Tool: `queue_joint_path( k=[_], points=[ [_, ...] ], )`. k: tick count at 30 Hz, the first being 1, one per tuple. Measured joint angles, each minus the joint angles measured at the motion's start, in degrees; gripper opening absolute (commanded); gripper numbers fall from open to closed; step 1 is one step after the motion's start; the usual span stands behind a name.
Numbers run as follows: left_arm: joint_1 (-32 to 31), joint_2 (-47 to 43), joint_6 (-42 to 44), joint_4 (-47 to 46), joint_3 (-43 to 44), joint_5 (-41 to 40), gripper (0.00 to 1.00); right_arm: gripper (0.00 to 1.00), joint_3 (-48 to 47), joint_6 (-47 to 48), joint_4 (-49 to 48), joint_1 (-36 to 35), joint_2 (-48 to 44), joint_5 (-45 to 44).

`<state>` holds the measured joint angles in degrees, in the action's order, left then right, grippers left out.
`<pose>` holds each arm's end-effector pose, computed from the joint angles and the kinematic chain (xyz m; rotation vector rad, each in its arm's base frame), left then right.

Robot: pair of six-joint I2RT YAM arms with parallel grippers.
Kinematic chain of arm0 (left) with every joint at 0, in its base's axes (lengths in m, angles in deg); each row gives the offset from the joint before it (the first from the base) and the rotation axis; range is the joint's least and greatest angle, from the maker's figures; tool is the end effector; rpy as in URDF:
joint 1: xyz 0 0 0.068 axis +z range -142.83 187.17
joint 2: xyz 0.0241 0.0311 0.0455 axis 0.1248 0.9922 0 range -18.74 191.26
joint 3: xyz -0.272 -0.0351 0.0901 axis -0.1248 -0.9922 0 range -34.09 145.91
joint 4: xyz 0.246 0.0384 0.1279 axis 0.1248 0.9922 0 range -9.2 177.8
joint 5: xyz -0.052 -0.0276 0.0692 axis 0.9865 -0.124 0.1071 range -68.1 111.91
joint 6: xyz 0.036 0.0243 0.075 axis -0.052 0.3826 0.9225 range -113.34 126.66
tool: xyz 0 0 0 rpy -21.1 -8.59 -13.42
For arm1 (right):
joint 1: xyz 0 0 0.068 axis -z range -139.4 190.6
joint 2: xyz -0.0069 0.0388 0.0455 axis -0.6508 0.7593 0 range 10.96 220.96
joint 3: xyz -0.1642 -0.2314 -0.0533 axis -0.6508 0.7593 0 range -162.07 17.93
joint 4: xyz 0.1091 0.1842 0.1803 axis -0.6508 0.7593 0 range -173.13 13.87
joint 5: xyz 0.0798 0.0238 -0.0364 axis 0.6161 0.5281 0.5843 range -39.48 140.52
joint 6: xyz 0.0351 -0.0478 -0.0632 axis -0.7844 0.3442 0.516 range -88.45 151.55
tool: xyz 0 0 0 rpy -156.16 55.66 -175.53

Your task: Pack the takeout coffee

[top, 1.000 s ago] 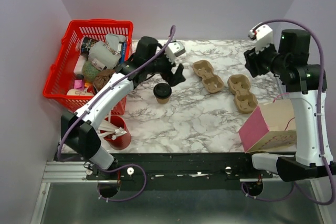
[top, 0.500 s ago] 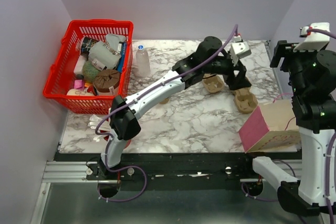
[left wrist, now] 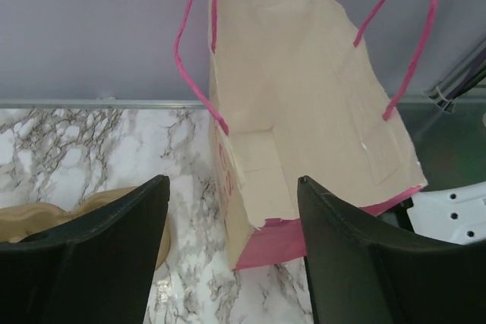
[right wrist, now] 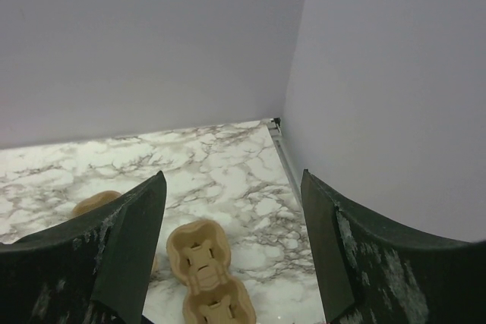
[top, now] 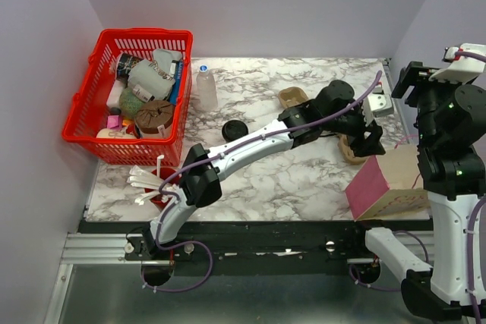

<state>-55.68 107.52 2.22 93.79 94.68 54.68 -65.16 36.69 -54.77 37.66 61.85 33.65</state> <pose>0.2295 -0.5382 0.3858 1.3146 1.4121 -1.3225 0.1830 -0.0128 0.5325 0.1308 1.5062 -0.2520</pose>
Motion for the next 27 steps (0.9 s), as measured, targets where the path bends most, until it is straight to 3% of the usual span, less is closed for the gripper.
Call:
queue_joint_path(
  k=[7, 9, 11, 21, 27],
  points=[
    [-1.3, 2.5, 0.2, -0.3, 0.0, -5.2, 0.52, 0.8, 2.1, -0.2, -0.1, 0.0, -1.8, 1.2],
    [-2.1, 3.0, 0.2, -0.5, 0.0, -7.0, 0.33, 0.8, 2.4, -0.2, -0.1, 0.0, -2.4, 1.3],
    [-2.6, 3.0, 0.4, -0.6, 0.0, -8.5, 0.0, 0.8, 2.8, -0.2, -0.2, 0.0, -3.0, 1.6],
    [-2.6, 2.3, 2.9, 1.1, 0.1, -11.8, 0.0, 0.8, 3.5, -0.7, -0.4, 0.0, -3.7, 3.0],
    [-0.1, -1.6, 6.9, 10.1, 0.1, -8.7, 0.0, 0.8, 0.1, -0.8, -0.4, 0.0, -0.5, 4.8]
  ],
)
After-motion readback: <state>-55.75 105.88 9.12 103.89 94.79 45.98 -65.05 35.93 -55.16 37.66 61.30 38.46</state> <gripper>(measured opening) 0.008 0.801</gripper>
